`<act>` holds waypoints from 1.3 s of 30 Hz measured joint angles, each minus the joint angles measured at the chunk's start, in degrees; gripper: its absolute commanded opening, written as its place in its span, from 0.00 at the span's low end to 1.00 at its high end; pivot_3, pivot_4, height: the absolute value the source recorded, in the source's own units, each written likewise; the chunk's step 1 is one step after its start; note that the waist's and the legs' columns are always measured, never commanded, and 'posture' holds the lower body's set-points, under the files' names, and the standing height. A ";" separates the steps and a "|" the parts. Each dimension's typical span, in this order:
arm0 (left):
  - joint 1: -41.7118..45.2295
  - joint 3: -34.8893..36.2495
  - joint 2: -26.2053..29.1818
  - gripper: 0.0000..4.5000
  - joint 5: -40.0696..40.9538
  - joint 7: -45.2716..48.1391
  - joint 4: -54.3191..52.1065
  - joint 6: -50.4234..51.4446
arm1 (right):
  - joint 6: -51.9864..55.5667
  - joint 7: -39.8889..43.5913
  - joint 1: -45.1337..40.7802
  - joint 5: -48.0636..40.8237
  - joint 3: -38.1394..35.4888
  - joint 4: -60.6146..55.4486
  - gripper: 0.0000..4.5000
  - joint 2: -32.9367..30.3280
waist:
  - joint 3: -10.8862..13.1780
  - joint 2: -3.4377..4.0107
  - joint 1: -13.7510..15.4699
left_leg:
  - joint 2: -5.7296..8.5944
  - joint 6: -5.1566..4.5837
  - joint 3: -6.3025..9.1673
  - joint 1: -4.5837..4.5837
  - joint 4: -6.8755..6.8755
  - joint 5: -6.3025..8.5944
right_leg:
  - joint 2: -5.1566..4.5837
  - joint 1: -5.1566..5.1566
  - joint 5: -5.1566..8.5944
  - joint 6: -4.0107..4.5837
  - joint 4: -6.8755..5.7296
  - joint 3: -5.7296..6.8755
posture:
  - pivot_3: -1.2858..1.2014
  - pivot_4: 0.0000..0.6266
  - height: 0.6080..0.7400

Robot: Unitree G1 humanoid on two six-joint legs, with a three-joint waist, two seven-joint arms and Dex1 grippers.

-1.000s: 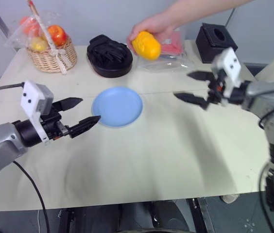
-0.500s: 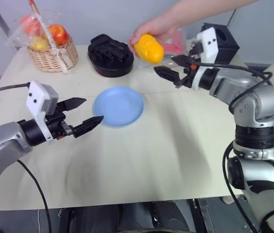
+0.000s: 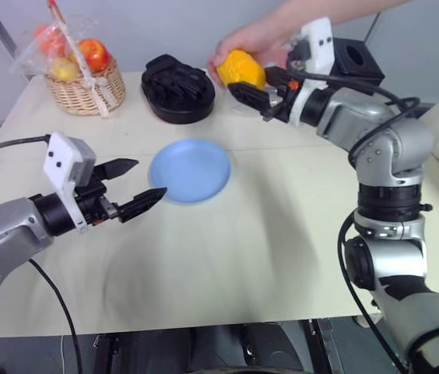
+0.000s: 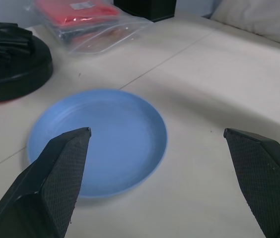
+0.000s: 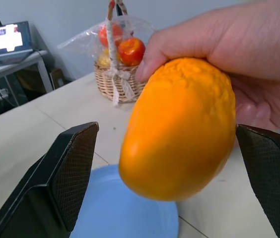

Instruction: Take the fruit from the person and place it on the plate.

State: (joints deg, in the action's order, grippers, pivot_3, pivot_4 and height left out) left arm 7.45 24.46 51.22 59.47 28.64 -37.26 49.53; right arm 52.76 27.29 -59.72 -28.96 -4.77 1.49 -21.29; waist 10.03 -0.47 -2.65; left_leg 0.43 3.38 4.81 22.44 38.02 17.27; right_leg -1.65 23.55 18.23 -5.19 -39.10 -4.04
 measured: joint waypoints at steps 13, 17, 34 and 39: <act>-0.11 0.00 0.00 1.00 0.05 -0.57 -0.38 0.00 | -3.18 -0.54 -1.69 0.76 -0.31 4.20 0.53 2.12 | 0.00 0.00 -0.19 | 0.00 0.00 0.00 0.00 -0.01 0.00 | 0.01 0.01 0.00 0.00 0.00 0.00 | 0.52 0.24 1.00; -0.12 0.00 0.00 1.00 0.34 -0.72 -0.99 0.00 | -3.23 -0.32 -1.87 0.76 -0.11 4.59 0.46 2.27 | 0.00 0.00 -0.58 | -0.02 0.00 0.01 0.00 -0.04 0.00 | 0.02 0.02 0.00 0.00 0.00 0.00 | 0.52 0.24 1.00; -1.17 1.66 0.36 1.00 0.76 -1.25 -0.98 0.00 | -3.05 1.80 3.80 1.21 4.35 2.03 0.46 3.39 | 0.00 0.01 -1.22 | -0.02 0.00 0.01 0.00 -0.05 0.00 | 0.01 0.02 0.00 0.00 0.01 0.00 | 0.52 0.24 1.00; -2.97 3.50 0.54 1.00 0.75 -1.53 -0.90 0.10 | -7.37 3.72 10.21 5.53 12.13 2.60 0.46 5.89 | 0.01 0.01 -1.37 | -0.03 0.01 0.01 0.00 -0.08 0.00 | 0.02 0.06 0.00 0.00 0.01 -0.01 | 0.52 0.24 1.00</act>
State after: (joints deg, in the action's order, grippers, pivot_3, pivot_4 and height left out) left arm 4.48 27.95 51.76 60.23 27.11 -38.17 49.63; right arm 45.40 31.02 -49.51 -23.43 7.36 4.09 -15.40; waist 10.04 -0.46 -4.02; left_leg 0.41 3.39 4.82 22.44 37.93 17.27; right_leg -1.63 23.60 18.24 -5.19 -39.10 -4.05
